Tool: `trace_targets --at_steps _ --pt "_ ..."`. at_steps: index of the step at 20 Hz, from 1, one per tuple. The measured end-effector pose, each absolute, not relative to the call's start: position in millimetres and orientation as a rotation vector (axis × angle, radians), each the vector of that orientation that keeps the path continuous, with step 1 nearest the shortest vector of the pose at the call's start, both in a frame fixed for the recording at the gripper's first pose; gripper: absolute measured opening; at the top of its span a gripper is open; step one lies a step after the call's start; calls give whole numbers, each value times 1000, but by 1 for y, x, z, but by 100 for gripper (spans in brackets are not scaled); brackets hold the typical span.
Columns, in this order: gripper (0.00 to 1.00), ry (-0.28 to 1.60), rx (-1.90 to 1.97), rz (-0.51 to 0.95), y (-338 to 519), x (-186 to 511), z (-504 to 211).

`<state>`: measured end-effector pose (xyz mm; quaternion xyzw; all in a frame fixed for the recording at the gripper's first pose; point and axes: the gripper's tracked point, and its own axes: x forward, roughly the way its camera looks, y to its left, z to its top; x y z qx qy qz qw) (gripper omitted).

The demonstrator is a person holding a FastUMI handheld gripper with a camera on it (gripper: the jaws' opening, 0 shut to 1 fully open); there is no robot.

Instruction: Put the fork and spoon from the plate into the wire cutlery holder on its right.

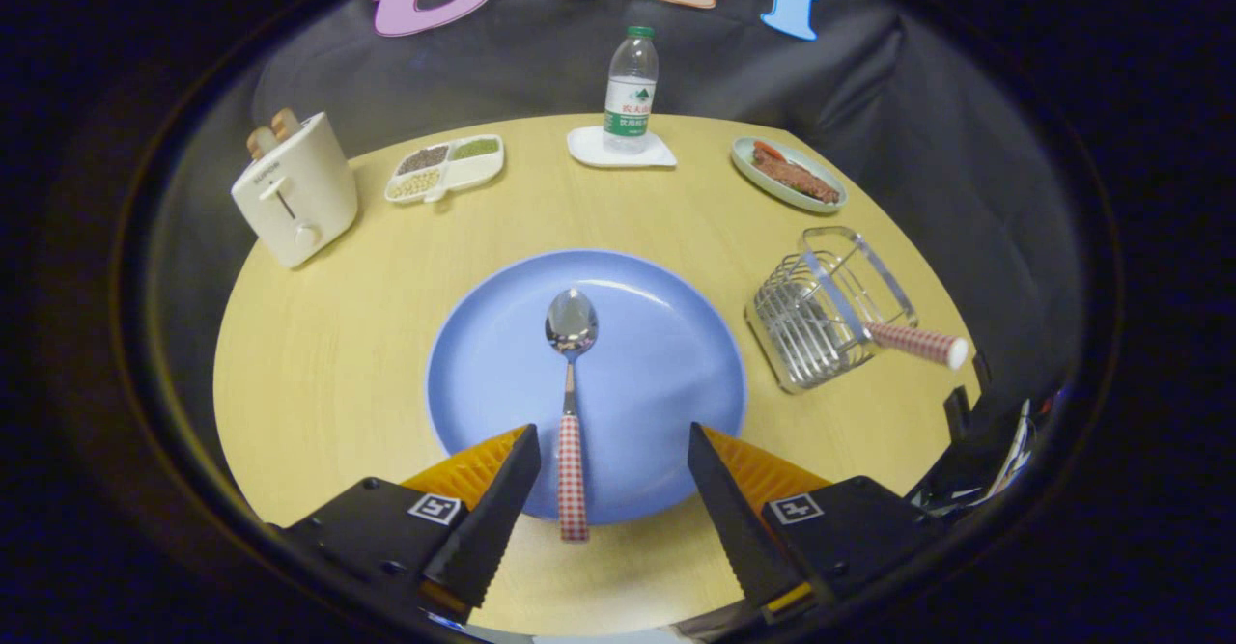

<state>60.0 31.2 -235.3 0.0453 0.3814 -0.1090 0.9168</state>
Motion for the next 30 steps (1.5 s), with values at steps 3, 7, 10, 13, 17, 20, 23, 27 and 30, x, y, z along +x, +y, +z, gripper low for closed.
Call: trace_targets --at_steps 3,7,10,13,17,20,23,27,30 --pt "88 736 98 -203 37 59 -240" --pt "74 712 88 -184 41 67 -247" --pt "64 721 92 -158 45 69 -255" --pt "18 734 156 -150 48 68 -260" --pt "14 729 202 -148 47 68 -256" --pt "14 723 238 -146 45 69 -241" --pt "14 724 226 -139 43 67 -217" --pt "14 757 149 -145 35 54 -183" --pt "14 797 130 -171 26 41 -153"
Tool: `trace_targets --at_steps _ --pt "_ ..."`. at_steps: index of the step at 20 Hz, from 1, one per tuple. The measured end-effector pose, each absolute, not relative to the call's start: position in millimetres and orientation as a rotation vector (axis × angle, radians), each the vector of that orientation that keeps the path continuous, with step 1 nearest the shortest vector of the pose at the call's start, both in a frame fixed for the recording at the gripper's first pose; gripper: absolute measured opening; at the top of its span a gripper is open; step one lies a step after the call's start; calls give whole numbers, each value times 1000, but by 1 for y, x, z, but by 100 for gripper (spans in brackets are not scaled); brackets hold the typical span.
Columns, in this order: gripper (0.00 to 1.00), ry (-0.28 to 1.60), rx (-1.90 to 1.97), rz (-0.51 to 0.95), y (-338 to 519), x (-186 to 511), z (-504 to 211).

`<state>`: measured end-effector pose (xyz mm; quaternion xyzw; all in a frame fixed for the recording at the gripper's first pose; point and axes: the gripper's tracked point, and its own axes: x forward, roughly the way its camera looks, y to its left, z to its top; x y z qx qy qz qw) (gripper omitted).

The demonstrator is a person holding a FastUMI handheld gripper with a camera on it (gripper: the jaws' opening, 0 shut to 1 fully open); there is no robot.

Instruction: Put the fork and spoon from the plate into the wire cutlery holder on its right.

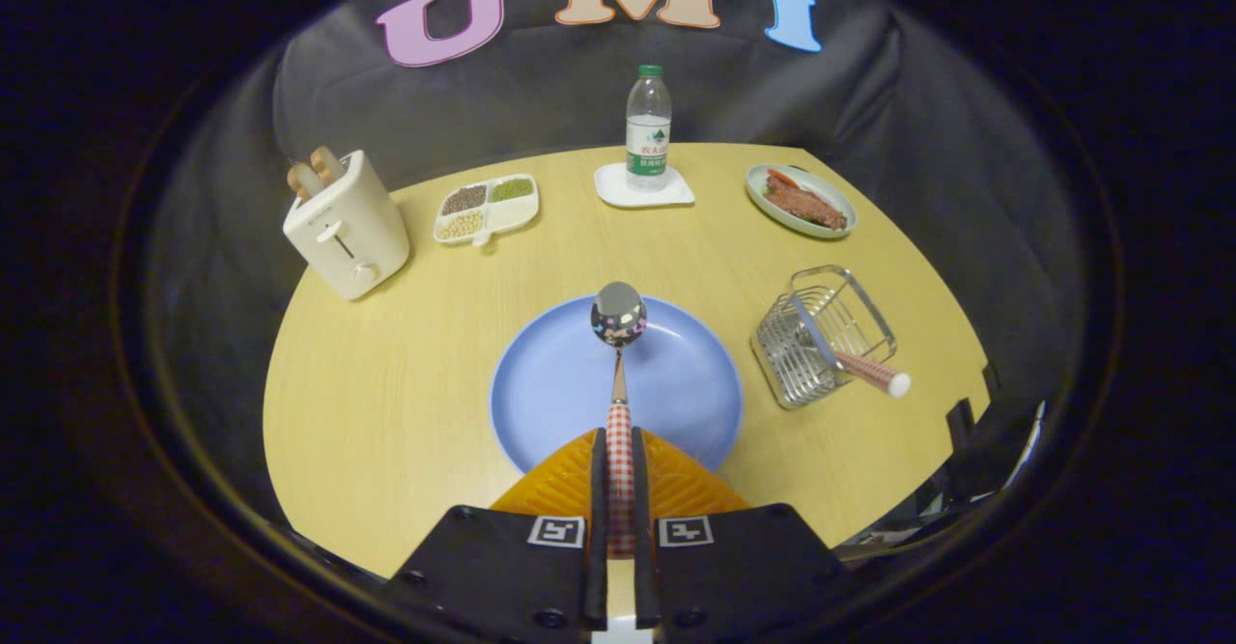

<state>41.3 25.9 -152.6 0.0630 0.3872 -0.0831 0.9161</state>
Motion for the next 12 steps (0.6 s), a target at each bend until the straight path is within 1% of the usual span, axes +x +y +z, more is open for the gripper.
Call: trace_targets --at_steps 5,12 --pt "14 880 170 -206 1 22 -111" --pt "14 1016 141 -317 -67 9 -97"
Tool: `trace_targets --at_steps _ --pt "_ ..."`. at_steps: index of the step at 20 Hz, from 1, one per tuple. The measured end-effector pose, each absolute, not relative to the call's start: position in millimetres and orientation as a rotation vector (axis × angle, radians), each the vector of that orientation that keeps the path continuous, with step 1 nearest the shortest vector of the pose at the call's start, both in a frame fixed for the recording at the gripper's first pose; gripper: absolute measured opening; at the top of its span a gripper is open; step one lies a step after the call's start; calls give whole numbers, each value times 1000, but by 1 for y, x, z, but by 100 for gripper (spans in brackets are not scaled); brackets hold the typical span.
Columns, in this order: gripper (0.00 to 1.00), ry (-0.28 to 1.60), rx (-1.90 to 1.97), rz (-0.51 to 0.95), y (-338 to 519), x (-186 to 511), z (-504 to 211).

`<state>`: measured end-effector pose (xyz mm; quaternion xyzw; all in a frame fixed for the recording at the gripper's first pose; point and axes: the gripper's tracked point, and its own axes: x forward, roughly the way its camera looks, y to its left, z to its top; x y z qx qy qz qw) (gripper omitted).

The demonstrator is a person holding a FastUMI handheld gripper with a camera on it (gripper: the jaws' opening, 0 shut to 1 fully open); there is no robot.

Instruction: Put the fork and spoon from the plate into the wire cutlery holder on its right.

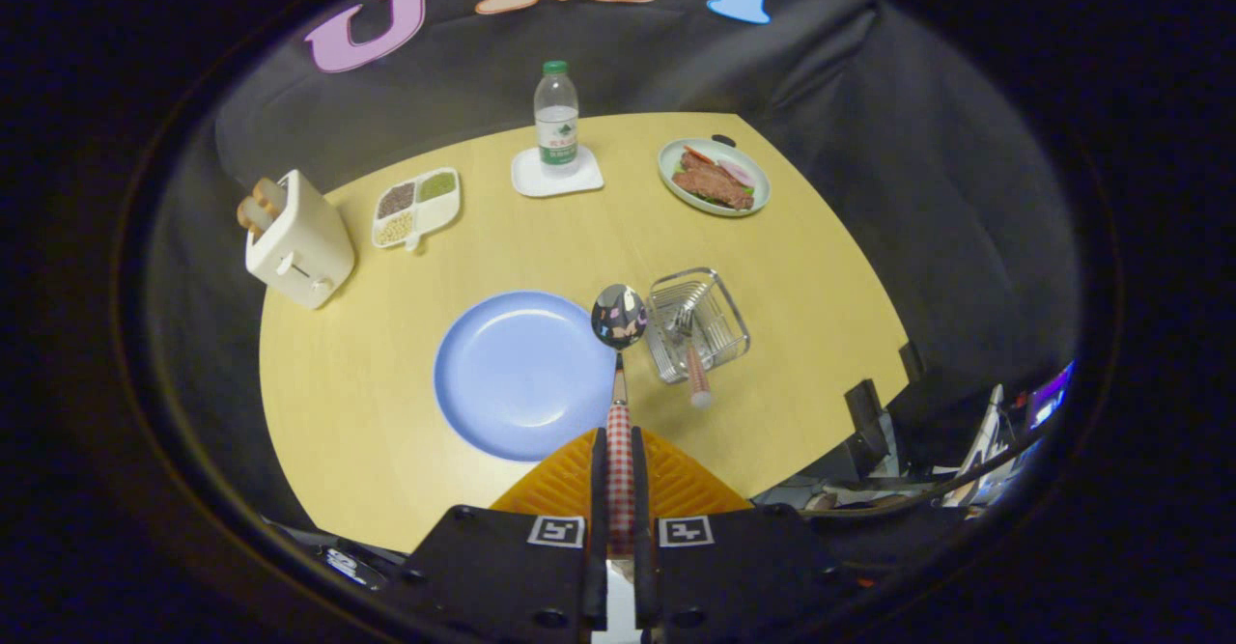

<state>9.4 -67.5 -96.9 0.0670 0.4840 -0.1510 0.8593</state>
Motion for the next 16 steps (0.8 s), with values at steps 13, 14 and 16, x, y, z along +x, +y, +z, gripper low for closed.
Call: trace_targets --at_steps 13,14,16 --pt "14 1312 379 -351 -112 35 -133" --pt "14 1338 384 -344 -113 36 -137" --pt "14 1382 374 -346 -123 40 -144"
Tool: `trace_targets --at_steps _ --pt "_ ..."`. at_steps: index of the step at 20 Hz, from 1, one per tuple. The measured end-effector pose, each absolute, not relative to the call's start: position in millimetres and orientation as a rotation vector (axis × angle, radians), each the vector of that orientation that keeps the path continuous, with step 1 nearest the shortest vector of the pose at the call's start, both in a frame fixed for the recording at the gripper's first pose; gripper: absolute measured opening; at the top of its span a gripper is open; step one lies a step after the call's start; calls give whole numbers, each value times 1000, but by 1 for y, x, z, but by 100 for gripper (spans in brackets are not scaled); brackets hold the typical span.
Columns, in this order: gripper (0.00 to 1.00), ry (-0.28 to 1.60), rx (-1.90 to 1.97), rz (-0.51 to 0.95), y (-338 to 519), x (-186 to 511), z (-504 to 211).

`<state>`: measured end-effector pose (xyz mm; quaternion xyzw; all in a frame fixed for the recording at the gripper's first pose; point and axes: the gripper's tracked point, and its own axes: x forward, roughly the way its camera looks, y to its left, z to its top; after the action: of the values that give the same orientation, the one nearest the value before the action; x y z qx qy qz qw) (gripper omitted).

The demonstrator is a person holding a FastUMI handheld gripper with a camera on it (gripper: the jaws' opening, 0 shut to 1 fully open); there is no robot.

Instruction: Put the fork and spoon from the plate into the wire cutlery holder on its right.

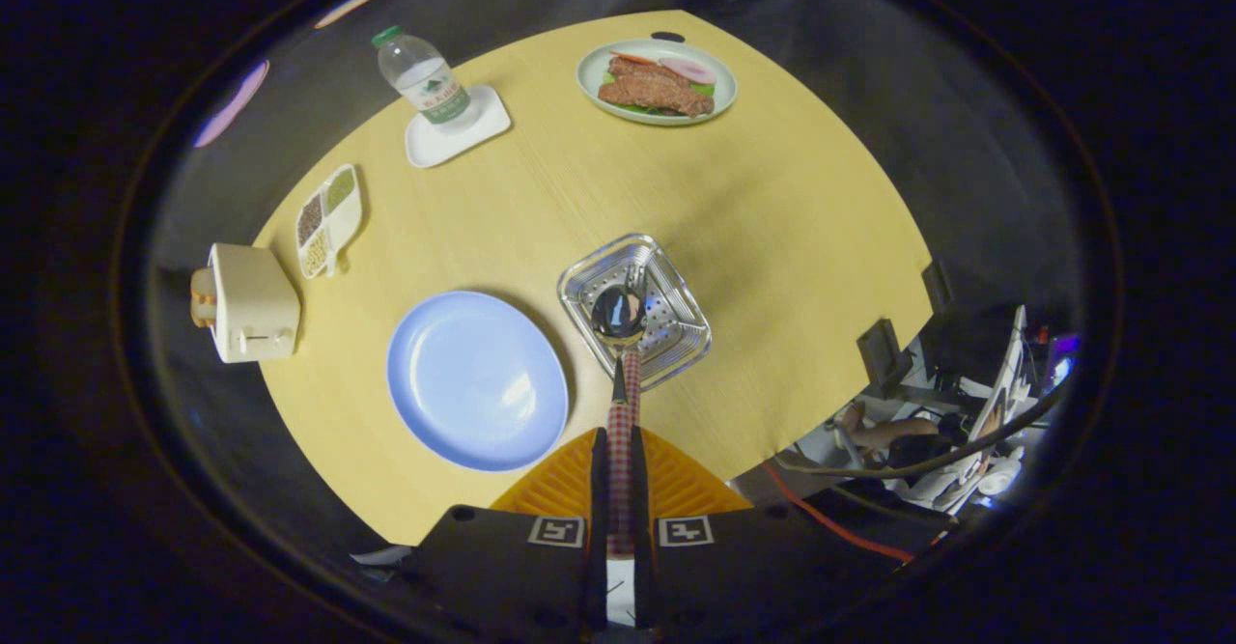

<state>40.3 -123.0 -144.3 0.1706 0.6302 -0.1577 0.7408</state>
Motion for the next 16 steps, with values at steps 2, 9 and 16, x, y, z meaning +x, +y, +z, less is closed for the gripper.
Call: trace_targets --at_steps 2,9,16 --pt "14 1409 376 -337 -128 44 -147" --pt "17 1473 379 -289 -133 53 -159" --pt "48 1415 395 -303 -134 60 -142"
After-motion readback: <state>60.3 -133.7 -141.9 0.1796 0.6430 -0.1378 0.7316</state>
